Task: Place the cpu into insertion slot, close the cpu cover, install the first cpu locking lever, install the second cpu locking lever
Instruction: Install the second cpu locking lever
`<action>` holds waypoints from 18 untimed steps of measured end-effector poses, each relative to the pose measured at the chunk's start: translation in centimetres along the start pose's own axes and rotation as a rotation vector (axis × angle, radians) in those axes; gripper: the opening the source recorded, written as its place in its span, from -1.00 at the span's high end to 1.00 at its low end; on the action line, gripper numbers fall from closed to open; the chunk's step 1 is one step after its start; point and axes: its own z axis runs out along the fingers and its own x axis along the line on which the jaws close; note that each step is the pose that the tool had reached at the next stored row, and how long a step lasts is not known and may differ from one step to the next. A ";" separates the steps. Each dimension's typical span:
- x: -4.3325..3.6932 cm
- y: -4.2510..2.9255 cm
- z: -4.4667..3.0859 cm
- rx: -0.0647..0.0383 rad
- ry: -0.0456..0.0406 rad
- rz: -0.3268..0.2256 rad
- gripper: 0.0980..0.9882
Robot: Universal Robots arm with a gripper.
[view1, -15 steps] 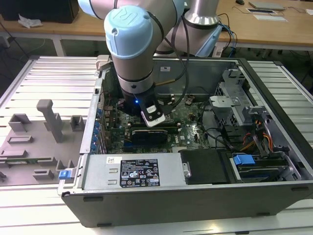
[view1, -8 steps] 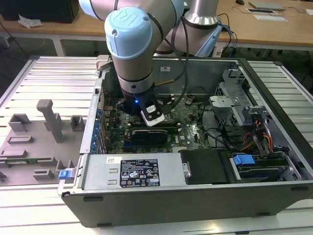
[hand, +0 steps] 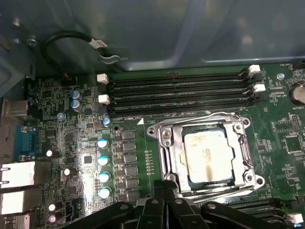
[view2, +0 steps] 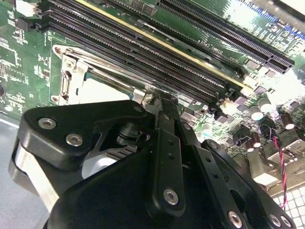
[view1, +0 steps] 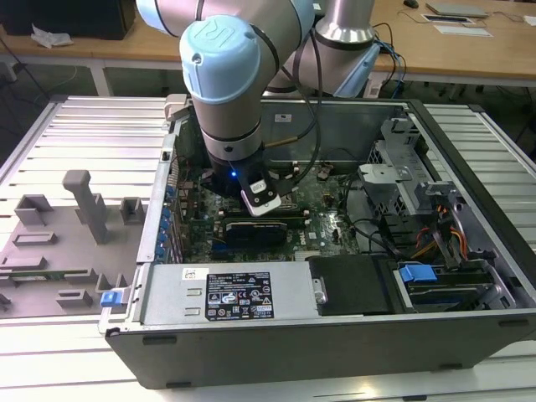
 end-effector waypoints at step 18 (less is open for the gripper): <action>-3.56 1.27 -3.30 0.048 -0.0049 0.003 0.98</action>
